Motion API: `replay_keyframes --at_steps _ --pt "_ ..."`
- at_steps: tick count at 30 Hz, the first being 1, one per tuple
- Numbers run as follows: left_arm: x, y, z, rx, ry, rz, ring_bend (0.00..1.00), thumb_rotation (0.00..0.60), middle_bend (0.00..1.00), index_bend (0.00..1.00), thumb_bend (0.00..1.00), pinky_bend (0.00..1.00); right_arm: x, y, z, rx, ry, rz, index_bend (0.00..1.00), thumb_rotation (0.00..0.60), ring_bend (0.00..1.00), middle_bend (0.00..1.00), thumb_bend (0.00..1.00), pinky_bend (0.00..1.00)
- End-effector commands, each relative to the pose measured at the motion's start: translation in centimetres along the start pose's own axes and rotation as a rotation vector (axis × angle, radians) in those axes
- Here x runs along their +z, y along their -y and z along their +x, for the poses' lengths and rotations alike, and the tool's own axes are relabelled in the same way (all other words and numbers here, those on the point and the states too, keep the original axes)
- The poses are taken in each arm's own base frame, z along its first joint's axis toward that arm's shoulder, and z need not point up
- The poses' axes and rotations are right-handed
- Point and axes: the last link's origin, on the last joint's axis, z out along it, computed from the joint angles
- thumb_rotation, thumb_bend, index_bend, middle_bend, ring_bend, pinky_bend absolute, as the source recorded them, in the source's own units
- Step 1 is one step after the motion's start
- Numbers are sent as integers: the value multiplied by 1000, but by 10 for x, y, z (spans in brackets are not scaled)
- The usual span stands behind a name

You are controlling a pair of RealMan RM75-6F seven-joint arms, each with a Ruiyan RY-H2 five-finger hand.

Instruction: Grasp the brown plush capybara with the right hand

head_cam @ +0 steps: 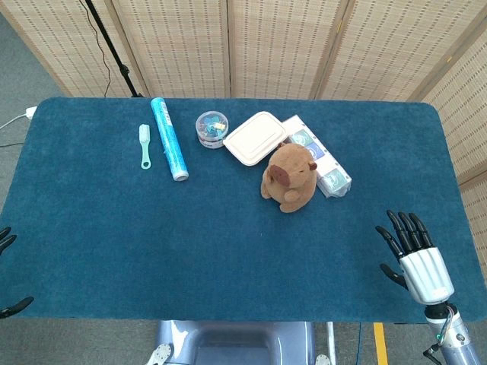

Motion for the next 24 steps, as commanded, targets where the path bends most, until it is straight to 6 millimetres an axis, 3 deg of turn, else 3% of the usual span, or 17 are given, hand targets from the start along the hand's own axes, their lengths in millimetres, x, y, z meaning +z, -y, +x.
replay_keyframes --at_steps 1,11,16,24 --pt "0 0 0 0 0 1 0 600 0 0 0 0 0 1 -1 3 1 2 206 600 0 0 0 86" --pt "-2 1 1 -4 -7 6 0 600 0 0 0 0 15 12 -2 12 -45 69 249 600 0 1 0 99" --pt "-1 1 2 -10 -7 5 0 600 0 0 0 0 45 27 -6 0 -108 136 282 600 0 52 0 35" --pt "0 3 3 -14 -7 11 0 600 0 0 0 0 84 51 -22 -35 -143 169 310 600 0 1 0 33"
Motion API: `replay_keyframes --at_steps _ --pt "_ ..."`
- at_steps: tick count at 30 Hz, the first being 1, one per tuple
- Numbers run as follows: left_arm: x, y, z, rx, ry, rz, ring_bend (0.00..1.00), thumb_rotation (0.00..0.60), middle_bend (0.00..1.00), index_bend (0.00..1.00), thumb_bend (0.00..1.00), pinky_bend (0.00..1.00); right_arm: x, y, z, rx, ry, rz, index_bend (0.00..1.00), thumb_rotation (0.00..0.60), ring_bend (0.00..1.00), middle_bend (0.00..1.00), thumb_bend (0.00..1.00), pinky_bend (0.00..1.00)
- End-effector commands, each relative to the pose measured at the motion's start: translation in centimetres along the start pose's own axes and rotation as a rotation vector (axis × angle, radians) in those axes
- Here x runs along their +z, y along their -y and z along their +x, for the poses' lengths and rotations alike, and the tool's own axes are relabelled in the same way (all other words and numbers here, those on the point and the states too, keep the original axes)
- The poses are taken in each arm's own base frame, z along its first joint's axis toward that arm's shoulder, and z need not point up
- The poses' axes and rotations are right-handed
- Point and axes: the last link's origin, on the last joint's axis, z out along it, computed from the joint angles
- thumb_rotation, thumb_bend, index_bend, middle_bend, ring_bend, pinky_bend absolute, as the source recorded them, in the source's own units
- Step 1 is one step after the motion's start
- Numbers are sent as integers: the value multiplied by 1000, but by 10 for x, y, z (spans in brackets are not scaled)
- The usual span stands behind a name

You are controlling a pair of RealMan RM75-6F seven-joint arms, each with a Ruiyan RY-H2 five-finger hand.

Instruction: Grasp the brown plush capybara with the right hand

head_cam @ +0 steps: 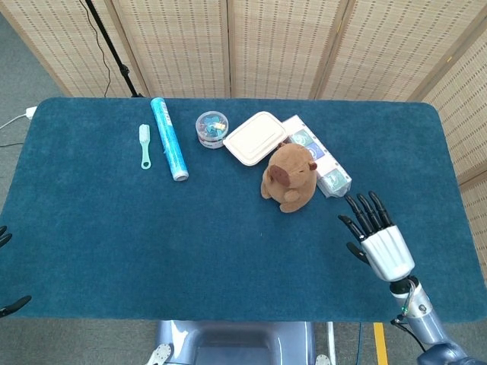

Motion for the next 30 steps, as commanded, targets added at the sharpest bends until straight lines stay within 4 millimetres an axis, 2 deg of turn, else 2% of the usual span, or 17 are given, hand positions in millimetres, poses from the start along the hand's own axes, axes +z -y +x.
replay_keyframes --at_steps 1,12,17,26,30 --pt "1 0 0 2 2 0 0 600 0 0 0 0 16 9 -9 -20 -7 16 310 600 0 0 0 33" --pt "3 1 0 3 2 8 0 600 0 0 0 0 60 36 -37 -75 12 66 313 600 0 0 11 34" --pt "3 1 1 0 0 11 0 600 0 0 0 0 71 41 -44 -99 4 68 327 600 0 0 165 36" --pt "3 4 5 -11 -6 13 0 600 0 0 0 0 85 47 -60 -137 -6 92 363 600 0 0 241 48" --pt "3 4 5 -13 -7 12 0 600 0 0 0 0 91 51 -65 -145 -12 105 378 600 0 0 334 58"
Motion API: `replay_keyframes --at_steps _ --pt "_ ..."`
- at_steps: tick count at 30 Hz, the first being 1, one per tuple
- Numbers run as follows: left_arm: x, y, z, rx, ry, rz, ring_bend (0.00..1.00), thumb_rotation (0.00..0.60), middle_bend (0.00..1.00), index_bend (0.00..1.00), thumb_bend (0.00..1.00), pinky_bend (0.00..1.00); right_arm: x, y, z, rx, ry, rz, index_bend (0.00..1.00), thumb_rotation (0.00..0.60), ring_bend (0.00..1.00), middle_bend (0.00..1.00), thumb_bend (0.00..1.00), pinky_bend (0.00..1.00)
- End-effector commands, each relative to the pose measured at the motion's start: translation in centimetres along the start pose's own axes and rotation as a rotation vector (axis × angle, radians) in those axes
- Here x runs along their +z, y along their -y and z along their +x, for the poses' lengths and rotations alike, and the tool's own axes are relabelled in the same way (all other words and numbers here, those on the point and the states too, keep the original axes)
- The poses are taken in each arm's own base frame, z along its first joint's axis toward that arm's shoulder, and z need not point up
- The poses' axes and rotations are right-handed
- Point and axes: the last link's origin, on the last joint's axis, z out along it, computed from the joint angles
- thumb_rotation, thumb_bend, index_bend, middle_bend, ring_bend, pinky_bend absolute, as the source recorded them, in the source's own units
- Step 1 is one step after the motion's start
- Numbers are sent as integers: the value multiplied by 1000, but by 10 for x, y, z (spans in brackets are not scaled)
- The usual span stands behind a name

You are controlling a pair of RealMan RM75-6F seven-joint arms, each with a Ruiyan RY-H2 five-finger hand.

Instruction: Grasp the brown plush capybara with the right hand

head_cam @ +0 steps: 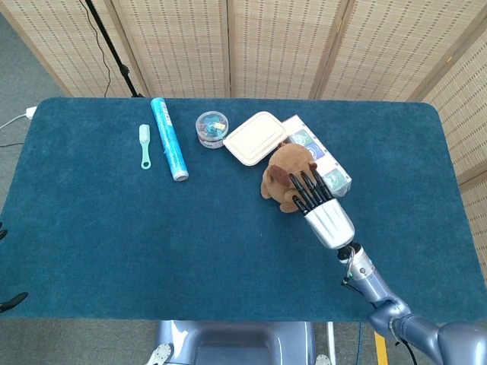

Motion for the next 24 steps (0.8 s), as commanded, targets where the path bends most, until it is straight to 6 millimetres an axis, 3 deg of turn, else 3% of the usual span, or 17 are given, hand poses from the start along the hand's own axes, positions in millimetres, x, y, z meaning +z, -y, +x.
replay_keyframes --at_steps 1,24 --pt "0 0 0 0 0 0 0 600 0 0 0 0 6 5 -3 0 -9 11 379 600 0 0 341 59" --pt "-1 2 3 -15 2 -2 0 600 0 0 0 0 27 18 -21 -92 -4 73 380 600 0 0 368 60"
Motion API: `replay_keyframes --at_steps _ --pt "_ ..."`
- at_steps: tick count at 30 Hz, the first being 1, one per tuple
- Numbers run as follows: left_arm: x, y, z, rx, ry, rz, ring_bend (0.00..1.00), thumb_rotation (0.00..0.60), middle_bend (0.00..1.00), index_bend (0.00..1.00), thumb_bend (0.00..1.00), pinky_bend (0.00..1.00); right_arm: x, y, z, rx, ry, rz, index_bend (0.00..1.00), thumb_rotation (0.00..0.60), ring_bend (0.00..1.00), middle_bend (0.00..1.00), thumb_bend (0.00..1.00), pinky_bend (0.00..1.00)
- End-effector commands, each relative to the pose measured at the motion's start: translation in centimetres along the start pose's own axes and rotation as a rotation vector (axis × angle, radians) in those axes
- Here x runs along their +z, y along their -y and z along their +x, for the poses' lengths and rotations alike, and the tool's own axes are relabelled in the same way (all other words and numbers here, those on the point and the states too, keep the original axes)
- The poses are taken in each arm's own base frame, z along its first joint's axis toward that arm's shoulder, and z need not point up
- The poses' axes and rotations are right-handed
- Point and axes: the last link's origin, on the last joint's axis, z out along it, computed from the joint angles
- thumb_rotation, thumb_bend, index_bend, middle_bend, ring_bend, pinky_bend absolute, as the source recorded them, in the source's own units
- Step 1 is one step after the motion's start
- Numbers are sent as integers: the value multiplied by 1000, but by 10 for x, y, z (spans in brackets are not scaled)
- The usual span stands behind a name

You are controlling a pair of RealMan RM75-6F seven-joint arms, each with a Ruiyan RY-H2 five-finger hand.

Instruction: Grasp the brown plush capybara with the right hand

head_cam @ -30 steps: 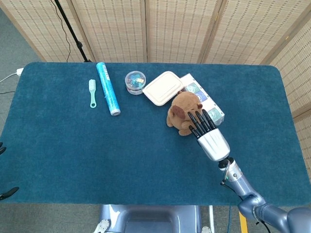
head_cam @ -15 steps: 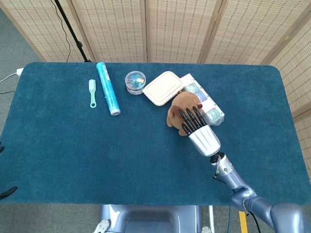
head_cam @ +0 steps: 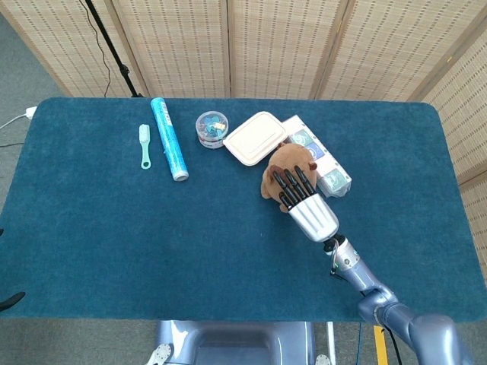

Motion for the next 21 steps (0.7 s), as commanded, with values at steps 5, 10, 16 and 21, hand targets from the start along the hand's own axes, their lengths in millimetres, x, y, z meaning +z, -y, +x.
replay_keyframes --at_steps 5,10,16,21 --pt "-1 1 1 -3 -1 1 0 600 0 0 0 0 7 3 -6 -15 9 11 382 600 0 0 369 60" --pt "0 2 1 -4 -1 5 0 600 0 0 0 0 8 0 -6 -27 0 11 397 600 0 0 369 60" --pt "1 1 1 1 4 4 0 600 0 0 0 0 7 -3 -6 -51 -8 26 400 600 0 0 383 64" --pt "1 1 0 2 3 3 0 600 0 0 0 0 5 -6 -8 -55 1 27 399 600 0 0 384 64"
